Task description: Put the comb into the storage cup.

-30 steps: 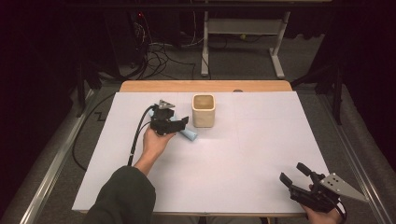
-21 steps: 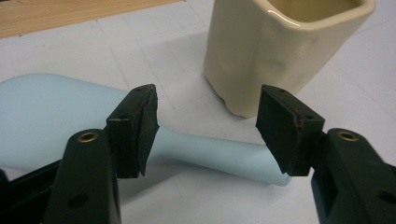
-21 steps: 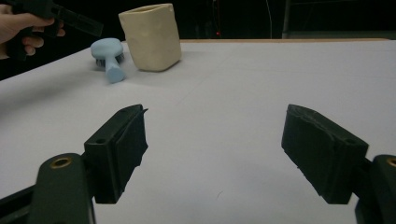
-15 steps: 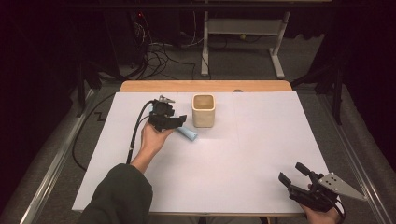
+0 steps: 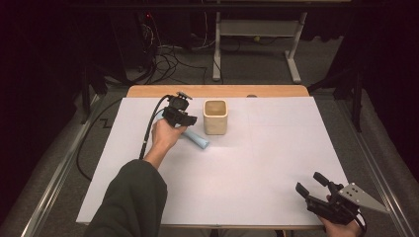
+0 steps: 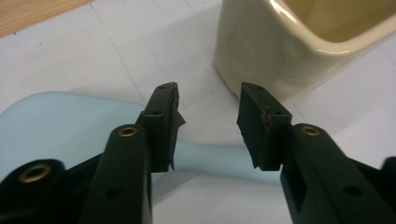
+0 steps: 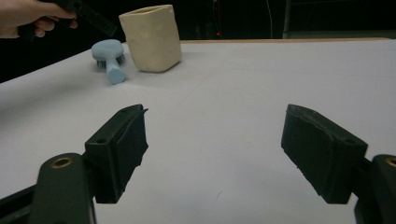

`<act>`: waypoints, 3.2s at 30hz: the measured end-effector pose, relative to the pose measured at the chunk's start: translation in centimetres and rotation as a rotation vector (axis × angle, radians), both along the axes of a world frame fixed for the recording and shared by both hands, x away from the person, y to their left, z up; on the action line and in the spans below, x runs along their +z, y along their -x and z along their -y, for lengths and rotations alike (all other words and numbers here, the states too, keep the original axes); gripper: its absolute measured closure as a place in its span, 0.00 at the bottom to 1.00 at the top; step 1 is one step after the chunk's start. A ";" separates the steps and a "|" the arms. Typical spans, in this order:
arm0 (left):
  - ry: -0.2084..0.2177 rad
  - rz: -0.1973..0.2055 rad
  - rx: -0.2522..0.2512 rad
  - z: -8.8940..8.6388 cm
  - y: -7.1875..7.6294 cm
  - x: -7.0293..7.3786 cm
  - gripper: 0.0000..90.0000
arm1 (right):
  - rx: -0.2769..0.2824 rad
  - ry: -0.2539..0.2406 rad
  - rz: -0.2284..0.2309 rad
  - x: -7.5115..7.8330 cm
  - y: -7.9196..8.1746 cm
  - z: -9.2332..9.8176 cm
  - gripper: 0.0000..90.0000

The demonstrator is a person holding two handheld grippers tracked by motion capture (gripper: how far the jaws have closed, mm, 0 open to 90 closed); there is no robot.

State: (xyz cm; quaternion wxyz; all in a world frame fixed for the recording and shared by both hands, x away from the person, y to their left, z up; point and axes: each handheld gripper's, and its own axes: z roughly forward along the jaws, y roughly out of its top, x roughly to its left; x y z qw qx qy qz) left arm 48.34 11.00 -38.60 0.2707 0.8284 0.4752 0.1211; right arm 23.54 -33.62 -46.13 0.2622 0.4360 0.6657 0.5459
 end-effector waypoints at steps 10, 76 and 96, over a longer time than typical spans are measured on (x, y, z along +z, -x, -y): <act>-0.029 -0.105 -0.030 1.3 -1.3 -1.8 0.82 | 0.002 -0.001 -0.005 0.0 -0.1 -0.1 0.26; -0.080 -0.212 -0.127 1.0 1.8 -4.2 1.00 | 0.005 0.014 -0.003 -0.1 -0.1 -0.2 0.26; -0.062 -0.208 -0.113 -0.9 3.0 -4.4 1.00 | 0.008 0.014 -0.004 -0.1 -0.1 -0.2 0.26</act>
